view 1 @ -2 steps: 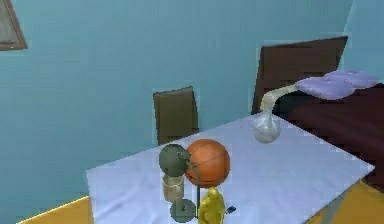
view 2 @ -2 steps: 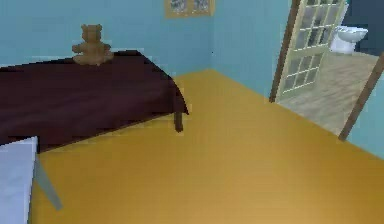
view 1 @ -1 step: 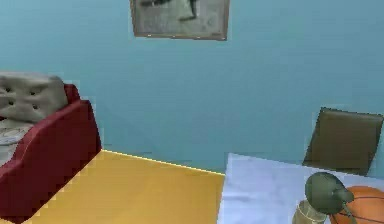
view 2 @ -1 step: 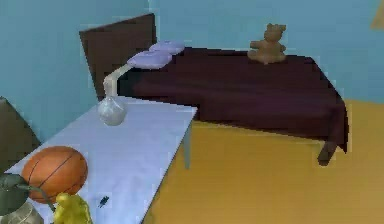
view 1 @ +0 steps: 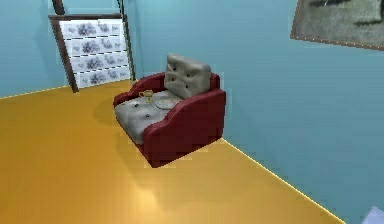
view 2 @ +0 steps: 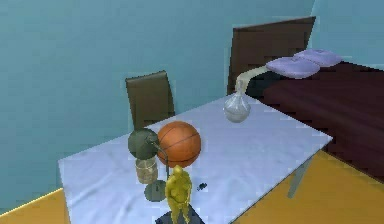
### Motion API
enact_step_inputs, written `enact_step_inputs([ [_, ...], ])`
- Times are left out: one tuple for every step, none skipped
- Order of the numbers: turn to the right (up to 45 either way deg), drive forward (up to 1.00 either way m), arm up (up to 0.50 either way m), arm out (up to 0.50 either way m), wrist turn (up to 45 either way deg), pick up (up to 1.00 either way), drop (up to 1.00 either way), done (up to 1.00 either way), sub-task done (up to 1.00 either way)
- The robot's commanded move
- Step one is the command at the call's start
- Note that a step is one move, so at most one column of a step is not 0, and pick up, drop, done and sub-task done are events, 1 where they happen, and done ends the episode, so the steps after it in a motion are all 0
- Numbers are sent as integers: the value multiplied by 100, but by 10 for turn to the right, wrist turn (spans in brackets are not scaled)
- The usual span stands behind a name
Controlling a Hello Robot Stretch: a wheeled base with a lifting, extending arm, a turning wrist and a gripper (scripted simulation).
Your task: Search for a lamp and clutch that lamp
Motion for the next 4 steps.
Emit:
enact_step_inputs([
  [0, 0, 50, 0, 0, 0, 0, 0, 0],
  [0, 0, 34, 0, 0, 0, 0, 0, 0],
  [0, 0, 0, 24, 0, 0, 0, 0, 0],
  [0, 0, 0, 0, 450, 0, 0, 0, 0],
])
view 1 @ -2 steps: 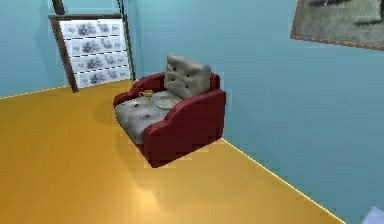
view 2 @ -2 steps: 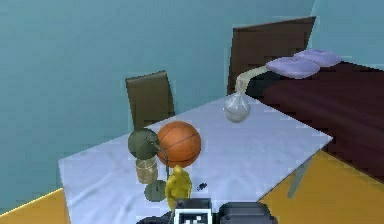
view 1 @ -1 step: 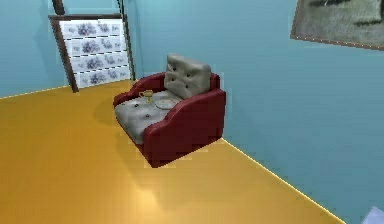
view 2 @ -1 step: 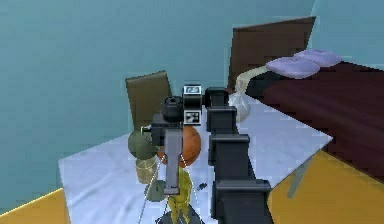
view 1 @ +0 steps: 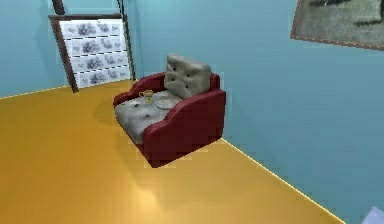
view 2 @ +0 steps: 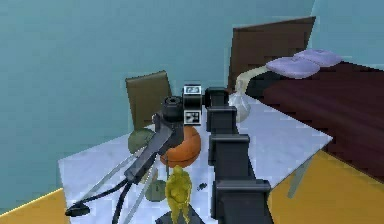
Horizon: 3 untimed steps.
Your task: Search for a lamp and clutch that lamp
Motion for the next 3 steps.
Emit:
enact_step_inputs([
  [0, 0, 0, 0, 450, 0, 0, 0, 0],
  [0, 0, 0, 0, 450, 0, 0, 0, 0],
  [0, 0, 0, 0, 270, 0, 0, 0, 0],
])
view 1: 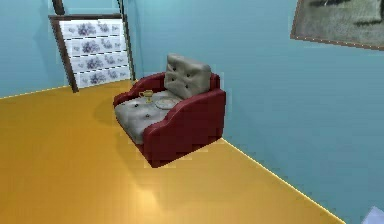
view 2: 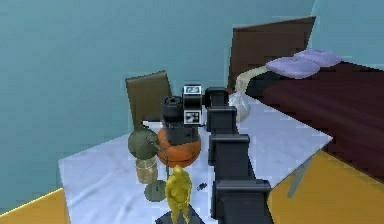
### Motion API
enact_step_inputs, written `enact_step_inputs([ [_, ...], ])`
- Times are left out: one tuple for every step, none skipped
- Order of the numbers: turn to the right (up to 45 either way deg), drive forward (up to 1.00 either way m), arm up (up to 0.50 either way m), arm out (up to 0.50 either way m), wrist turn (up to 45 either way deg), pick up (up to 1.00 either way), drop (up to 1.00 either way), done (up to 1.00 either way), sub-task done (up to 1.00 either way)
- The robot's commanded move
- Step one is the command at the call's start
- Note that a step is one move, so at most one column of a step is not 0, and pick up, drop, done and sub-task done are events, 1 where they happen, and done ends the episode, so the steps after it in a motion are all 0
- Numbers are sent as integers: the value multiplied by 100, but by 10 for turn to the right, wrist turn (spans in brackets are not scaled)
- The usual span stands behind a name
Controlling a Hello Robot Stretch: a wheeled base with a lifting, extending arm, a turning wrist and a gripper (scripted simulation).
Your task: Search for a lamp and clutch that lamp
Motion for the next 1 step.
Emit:
enact_step_inputs([
  [0, 0, -30, 0, 0, 0, 0, 0, 0],
])
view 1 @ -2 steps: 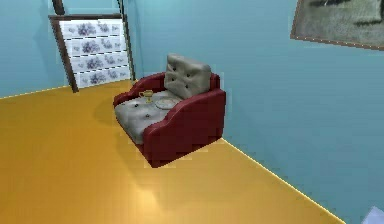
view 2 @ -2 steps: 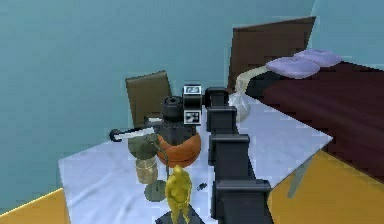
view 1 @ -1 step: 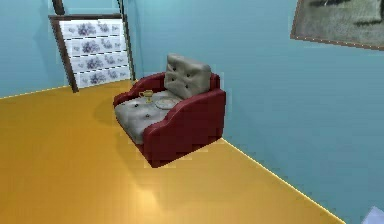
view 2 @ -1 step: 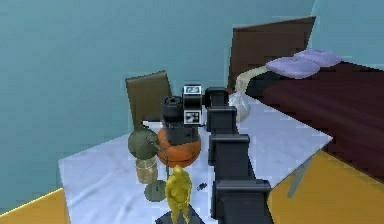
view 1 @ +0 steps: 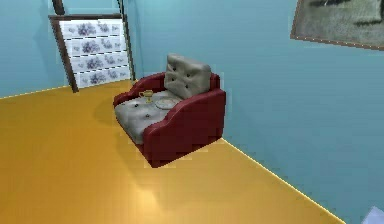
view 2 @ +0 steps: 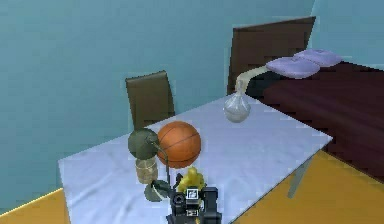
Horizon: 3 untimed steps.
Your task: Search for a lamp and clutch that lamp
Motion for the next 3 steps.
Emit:
enact_step_inputs([
  [0, 0, 0, 0, 0, 100, 0, 0, 0],
  [0, 0, 10, 0, 0, 0, 0, 0, 0],
  [0, 0, 0, 0, 0, 0, 0, 100, 0],
])
